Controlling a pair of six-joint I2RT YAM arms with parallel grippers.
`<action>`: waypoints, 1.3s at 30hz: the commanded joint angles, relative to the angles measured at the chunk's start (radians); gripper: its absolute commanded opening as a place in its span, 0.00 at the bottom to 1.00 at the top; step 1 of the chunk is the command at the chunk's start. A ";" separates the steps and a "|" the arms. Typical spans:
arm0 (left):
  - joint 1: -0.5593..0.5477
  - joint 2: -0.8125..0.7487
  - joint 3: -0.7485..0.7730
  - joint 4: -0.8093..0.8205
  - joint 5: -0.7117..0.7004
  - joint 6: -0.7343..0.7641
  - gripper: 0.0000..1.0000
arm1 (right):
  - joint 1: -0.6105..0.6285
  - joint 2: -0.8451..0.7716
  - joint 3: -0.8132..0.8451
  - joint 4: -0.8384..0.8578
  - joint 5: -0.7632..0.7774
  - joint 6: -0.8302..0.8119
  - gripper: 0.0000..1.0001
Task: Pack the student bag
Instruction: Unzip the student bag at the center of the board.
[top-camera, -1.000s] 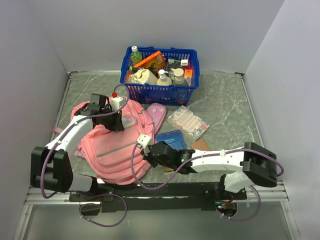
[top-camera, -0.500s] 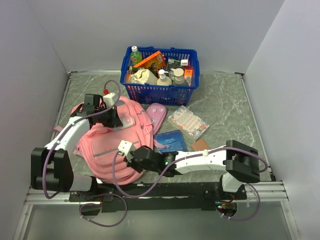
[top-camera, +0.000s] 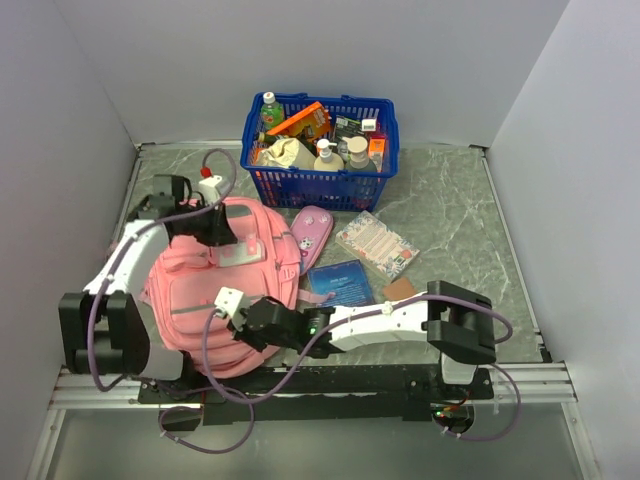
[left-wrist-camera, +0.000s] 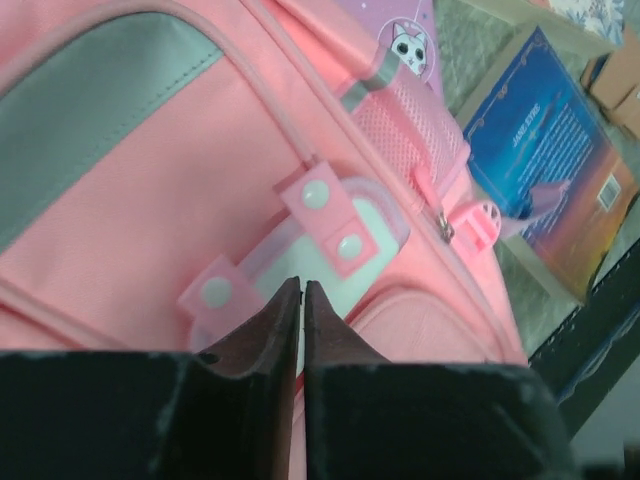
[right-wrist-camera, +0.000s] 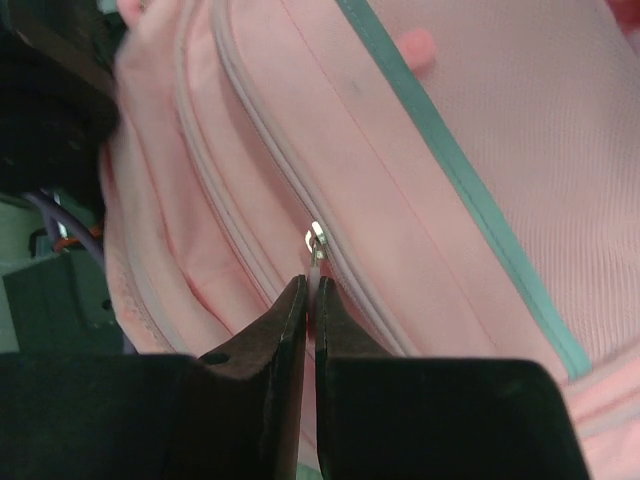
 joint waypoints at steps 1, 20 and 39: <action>0.111 0.108 0.173 -0.430 0.104 0.490 0.14 | -0.043 -0.090 -0.076 0.029 0.088 0.052 0.00; 0.203 0.118 0.346 -0.791 0.136 0.932 0.19 | -0.143 -0.130 -0.147 0.046 0.070 0.081 0.00; 0.163 0.046 0.115 -0.250 0.051 0.497 0.23 | -0.250 -0.131 -0.150 0.055 -0.022 0.039 0.00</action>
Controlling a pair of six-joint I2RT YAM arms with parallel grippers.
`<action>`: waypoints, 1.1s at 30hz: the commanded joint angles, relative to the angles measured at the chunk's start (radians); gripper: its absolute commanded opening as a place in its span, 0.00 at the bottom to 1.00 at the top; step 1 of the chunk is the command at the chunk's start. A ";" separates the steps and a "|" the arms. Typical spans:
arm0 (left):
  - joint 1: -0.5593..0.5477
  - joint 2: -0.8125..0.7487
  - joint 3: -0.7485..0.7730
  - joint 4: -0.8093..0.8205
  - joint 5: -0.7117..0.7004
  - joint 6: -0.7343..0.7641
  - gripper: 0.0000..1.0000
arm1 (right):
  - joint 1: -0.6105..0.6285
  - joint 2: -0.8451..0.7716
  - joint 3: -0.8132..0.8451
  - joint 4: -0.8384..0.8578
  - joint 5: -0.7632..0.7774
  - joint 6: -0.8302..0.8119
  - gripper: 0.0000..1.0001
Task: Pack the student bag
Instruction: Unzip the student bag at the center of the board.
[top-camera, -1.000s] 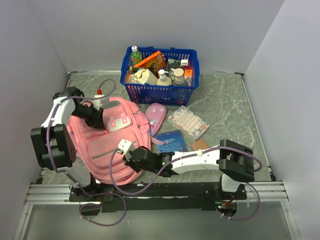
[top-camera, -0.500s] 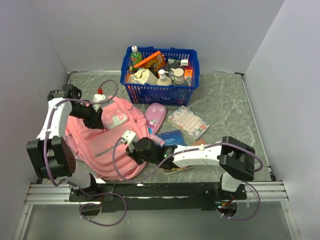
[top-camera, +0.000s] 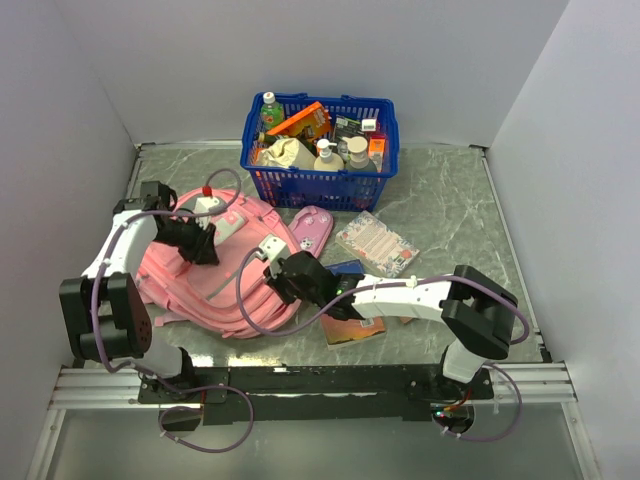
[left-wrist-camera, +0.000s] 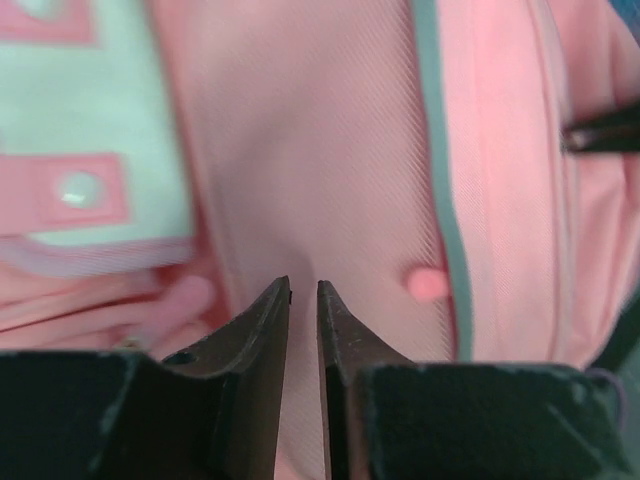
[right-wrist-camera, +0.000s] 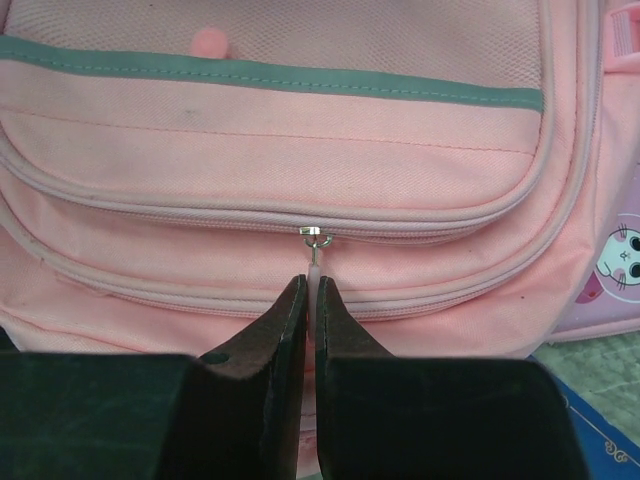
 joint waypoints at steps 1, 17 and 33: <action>0.013 -0.080 -0.011 0.266 0.002 -0.217 0.24 | 0.025 -0.019 -0.009 0.023 -0.016 0.002 0.00; 0.003 0.004 -0.066 0.243 0.020 -0.190 0.59 | 0.044 -0.023 -0.058 0.058 -0.036 0.024 0.00; -0.010 -0.060 -0.151 0.329 0.000 -0.283 0.01 | 0.071 -0.036 -0.049 0.054 -0.036 0.032 0.00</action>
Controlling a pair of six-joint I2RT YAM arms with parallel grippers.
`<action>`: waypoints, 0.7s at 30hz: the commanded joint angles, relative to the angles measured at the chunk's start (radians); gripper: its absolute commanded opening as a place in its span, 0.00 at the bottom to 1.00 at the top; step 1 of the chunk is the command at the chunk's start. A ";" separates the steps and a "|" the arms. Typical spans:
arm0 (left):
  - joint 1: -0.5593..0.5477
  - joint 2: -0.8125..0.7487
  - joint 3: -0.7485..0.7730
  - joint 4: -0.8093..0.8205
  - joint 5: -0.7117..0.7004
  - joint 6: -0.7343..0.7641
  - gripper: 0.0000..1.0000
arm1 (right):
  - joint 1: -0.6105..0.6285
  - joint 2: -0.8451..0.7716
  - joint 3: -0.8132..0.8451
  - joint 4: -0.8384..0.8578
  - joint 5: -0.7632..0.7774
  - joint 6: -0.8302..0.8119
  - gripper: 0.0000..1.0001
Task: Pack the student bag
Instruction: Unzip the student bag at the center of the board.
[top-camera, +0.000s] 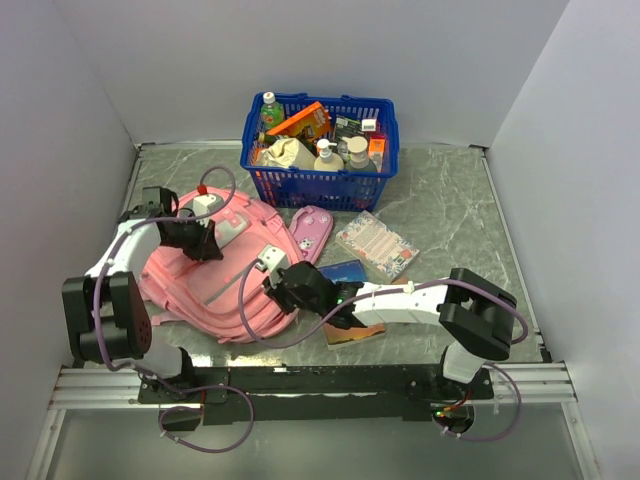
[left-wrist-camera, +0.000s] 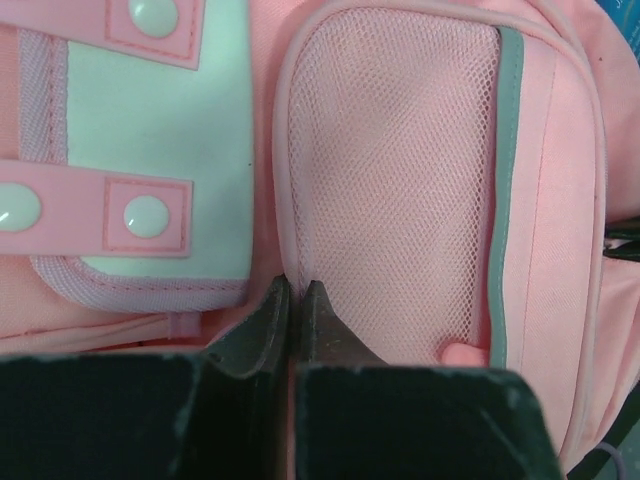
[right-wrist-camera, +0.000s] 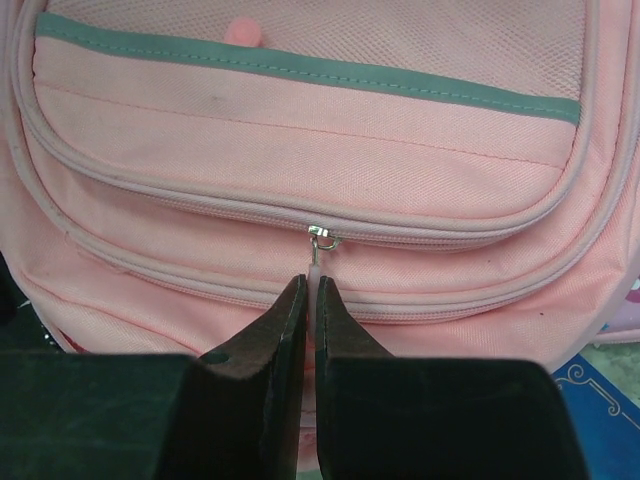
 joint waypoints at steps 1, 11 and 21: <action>-0.008 -0.083 -0.051 0.066 -0.003 -0.098 0.01 | 0.052 -0.037 0.021 -0.028 -0.016 0.012 0.00; -0.010 -0.177 -0.126 0.234 0.050 -0.435 0.01 | 0.164 -0.013 0.124 -0.101 0.009 0.023 0.00; -0.010 -0.258 -0.203 0.368 -0.019 -0.659 0.01 | 0.224 0.073 0.244 -0.120 -0.021 0.009 0.00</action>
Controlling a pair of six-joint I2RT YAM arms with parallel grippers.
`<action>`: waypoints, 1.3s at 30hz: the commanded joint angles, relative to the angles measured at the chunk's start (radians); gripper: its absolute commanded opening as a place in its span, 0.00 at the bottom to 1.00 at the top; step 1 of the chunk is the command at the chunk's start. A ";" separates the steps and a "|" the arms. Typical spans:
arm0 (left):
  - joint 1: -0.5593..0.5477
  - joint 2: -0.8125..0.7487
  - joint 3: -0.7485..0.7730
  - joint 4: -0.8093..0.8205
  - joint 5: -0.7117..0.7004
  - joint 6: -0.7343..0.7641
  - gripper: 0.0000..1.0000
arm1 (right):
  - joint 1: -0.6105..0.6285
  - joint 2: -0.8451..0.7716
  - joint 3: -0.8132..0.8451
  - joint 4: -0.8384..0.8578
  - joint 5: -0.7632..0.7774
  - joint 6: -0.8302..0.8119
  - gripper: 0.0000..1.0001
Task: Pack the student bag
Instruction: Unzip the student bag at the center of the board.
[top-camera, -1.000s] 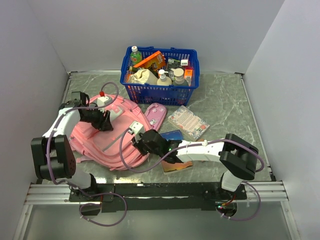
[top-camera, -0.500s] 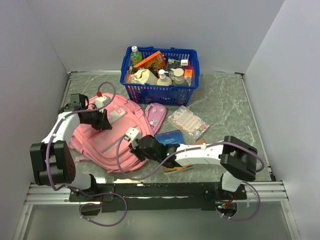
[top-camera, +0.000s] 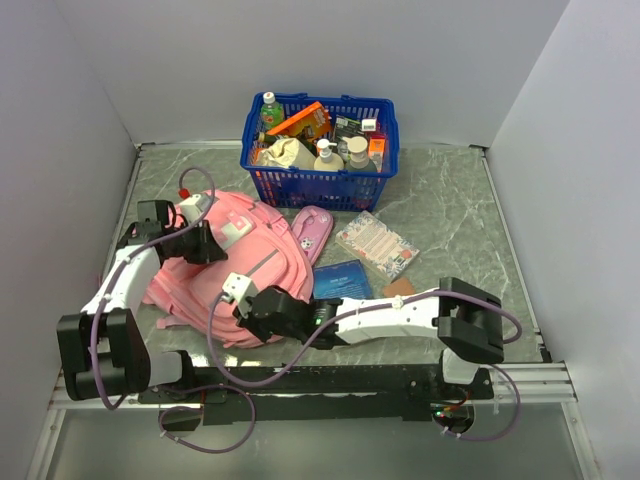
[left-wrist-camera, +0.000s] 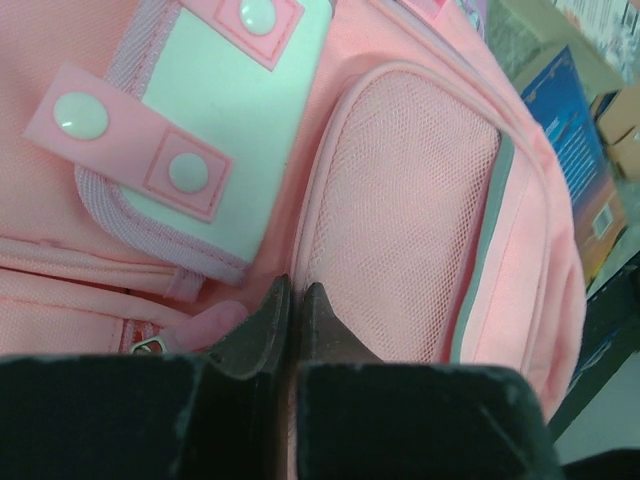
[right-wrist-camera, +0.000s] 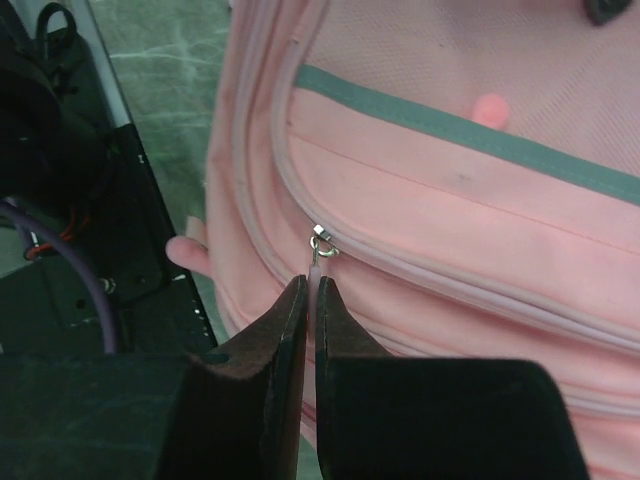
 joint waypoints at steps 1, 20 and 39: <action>-0.002 -0.060 -0.008 0.129 -0.011 -0.179 0.01 | 0.038 0.033 0.079 0.033 -0.055 0.004 0.00; 0.002 0.007 0.066 0.041 0.049 -0.121 0.01 | 0.002 0.170 0.281 0.091 -0.104 -0.017 0.32; 0.039 0.004 0.198 -0.132 -0.044 0.109 0.30 | -0.561 -0.680 -0.350 -0.572 0.185 0.520 1.00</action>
